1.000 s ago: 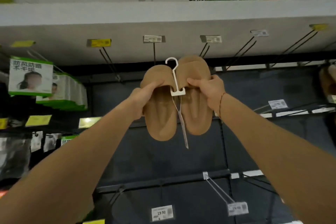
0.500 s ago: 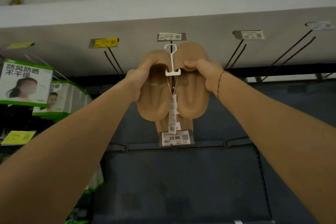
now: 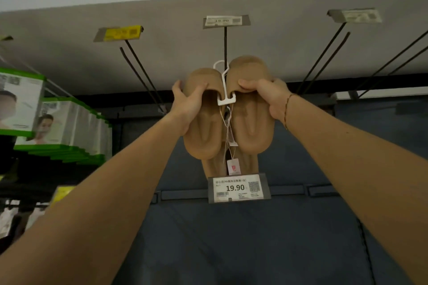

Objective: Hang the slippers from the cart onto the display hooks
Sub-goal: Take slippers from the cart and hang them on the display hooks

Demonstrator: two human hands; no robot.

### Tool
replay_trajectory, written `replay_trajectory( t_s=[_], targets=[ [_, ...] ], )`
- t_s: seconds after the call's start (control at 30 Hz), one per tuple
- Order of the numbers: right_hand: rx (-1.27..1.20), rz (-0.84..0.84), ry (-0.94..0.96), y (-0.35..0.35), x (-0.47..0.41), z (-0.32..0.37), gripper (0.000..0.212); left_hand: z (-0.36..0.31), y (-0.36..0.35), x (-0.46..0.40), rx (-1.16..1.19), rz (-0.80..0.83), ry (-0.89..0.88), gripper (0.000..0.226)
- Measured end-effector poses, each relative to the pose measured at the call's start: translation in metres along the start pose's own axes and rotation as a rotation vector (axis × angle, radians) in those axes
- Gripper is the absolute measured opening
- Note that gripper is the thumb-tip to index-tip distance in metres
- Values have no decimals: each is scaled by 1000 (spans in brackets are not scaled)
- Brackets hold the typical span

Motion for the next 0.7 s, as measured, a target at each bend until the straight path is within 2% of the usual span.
replay_trajectory(
  t_s=[0.07, 0.13, 0.2, 0.27, 0.43, 0.57, 0.7],
  targets=[
    [105, 11, -3, 0, -2, -18, 105, 22, -8, -6, -60, 43, -32, 77],
    [315, -31, 81, 4, -5, -38, 112, 45, -16, -15, -127, 88, -9, 71],
    [435, -40, 151, 9, -12, -58, 111, 66, -24, -20, -140, 119, 10, 71],
    [430, -23, 174, 11, -17, -79, 103, 86, -31, -24, -110, 102, -29, 71],
    [455, 51, 38, 2, -40, -132, 85, 123, -38, -36, -135, 22, -47, 73],
    [536, 92, -23, -3, -40, -147, 81, 136, -28, -35, -274, 90, -34, 74],
    [795, 64, -65, -6, -17, -137, 80, 136, -11, -24, -433, 149, 93, 85]
  ],
)
Point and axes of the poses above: each hand's wrist, its own x-axis away from the middle knuckle, its own y-axis out of the back of the hand, z = x × y, the point moved 1 cm from there along -x, towards the middle knuckle, and after that the axes turned 2 degrees about -z, right-handed, at the moved point
